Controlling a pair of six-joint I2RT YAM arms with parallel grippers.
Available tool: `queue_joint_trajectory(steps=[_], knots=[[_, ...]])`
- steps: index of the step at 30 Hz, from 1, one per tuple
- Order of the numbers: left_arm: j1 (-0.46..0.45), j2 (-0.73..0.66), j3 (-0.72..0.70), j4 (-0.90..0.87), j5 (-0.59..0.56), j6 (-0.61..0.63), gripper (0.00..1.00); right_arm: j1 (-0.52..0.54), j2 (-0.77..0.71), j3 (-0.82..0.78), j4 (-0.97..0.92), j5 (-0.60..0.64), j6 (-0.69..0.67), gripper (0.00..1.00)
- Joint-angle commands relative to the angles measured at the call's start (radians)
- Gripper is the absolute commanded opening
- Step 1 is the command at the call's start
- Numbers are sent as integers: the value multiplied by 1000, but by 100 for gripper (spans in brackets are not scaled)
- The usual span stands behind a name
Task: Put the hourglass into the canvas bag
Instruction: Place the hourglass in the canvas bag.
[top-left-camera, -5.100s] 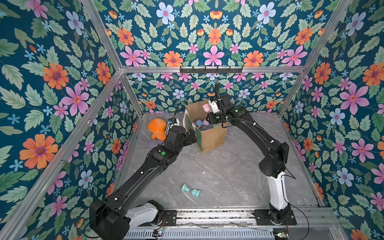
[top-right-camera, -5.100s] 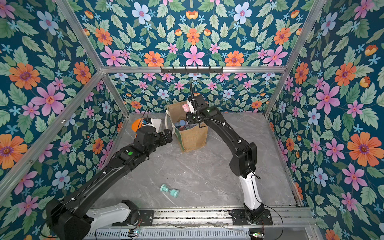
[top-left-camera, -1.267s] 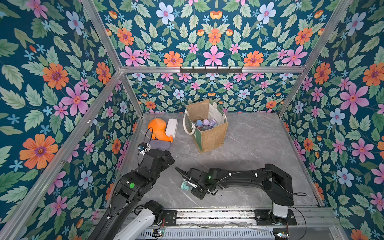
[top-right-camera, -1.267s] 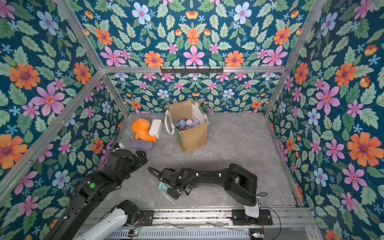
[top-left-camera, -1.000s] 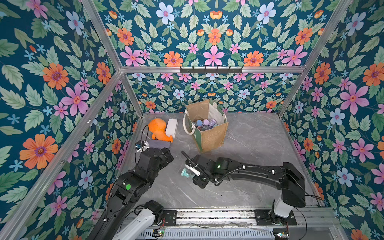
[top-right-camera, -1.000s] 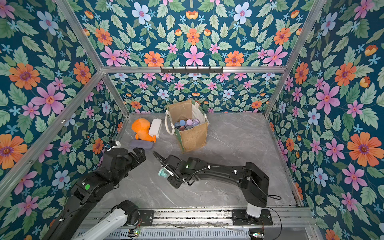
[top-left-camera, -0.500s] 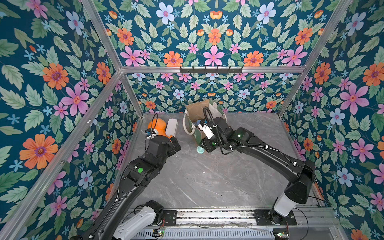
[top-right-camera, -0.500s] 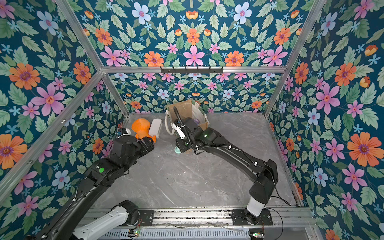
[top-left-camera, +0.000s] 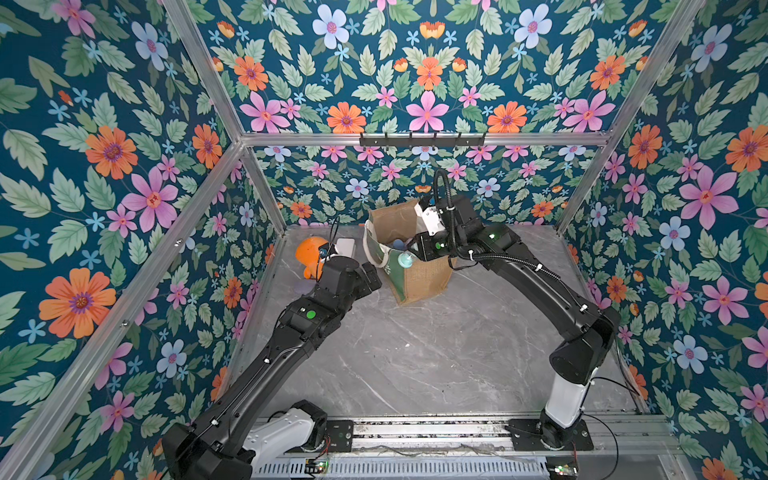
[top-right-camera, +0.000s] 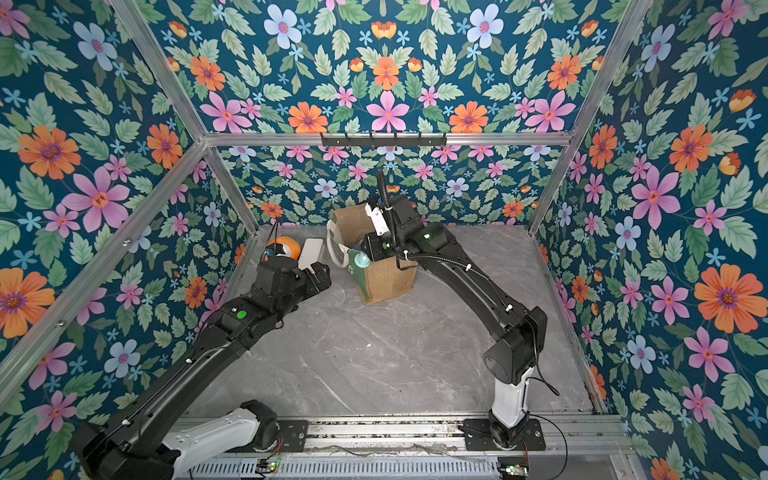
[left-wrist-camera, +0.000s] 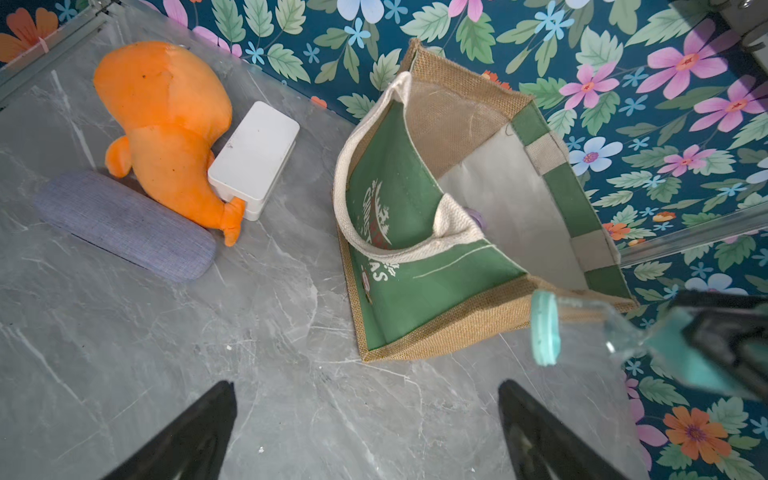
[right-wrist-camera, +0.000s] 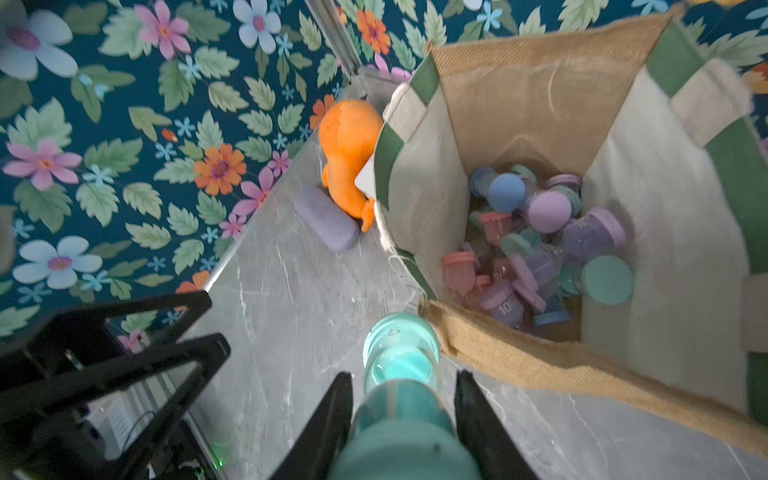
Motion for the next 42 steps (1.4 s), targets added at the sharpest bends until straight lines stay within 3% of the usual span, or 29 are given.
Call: queue_joint_trajectory(steps=[1, 15, 25, 30, 32, 33, 42], knots=[[1, 13, 12, 45, 11, 9, 100, -12, 12, 50, 29, -12, 29, 37], [1, 106, 19, 122, 21, 12, 100, -81, 218, 77, 147, 28, 44, 36], [8, 125, -13, 135, 7, 12, 100, -94, 421, 222, 109, 37, 3, 39], [14, 127, -28, 144, 5, 23, 100, -94, 480, 310, 66, 71, -20, 51], [16, 124, -37, 145, -9, 25, 100, -94, 480, 331, 52, 68, -26, 66], [18, 122, -42, 147, -13, 23, 100, -94, 472, 333, 50, 62, -27, 68], [34, 102, -39, 134, -61, 35, 100, -95, 203, 215, 55, 115, -77, 85]])
